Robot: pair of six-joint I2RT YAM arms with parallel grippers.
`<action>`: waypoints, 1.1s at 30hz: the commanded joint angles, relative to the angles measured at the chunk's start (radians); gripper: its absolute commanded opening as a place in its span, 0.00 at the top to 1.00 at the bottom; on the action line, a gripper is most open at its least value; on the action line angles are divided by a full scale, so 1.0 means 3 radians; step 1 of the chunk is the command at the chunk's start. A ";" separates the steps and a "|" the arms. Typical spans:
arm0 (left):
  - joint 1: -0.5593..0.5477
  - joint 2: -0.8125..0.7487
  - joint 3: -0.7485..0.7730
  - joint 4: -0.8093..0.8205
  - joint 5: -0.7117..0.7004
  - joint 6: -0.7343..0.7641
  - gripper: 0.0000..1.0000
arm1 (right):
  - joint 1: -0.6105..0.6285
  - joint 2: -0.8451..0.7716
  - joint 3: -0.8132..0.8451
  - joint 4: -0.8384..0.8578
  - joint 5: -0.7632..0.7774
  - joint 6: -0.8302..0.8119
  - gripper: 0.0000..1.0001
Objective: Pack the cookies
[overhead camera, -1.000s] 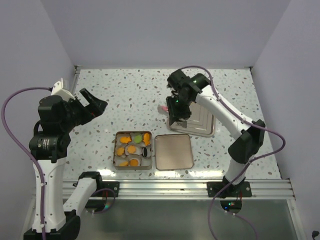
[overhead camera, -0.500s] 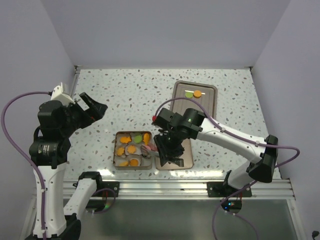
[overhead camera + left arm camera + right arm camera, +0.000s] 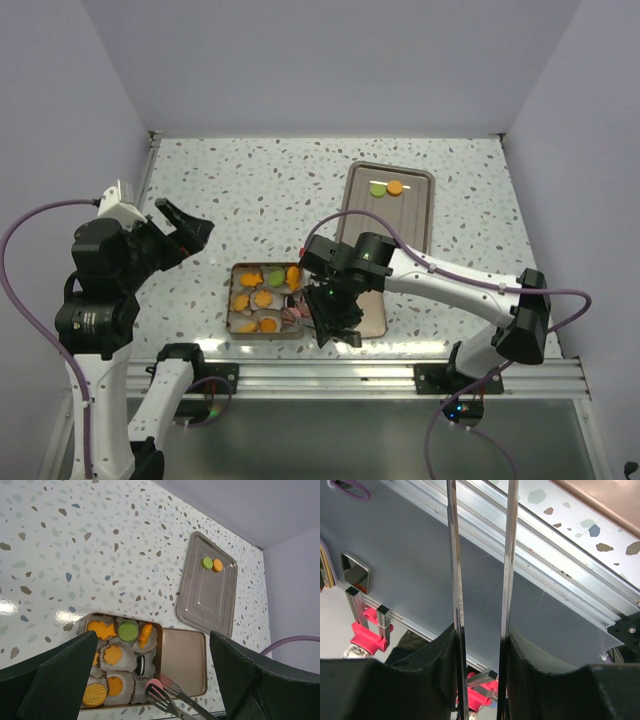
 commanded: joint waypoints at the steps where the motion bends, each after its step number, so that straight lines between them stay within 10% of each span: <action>1: -0.0019 -0.0039 -0.0028 -0.0043 -0.0015 -0.0035 0.00 | 0.0020 0.0029 -0.0029 0.0111 0.0027 0.0053 0.67; 33: -0.0019 0.0023 -0.0038 0.0018 -0.0097 0.0026 0.00 | -0.0296 -0.0053 0.0360 -0.0369 0.0481 -0.0141 0.51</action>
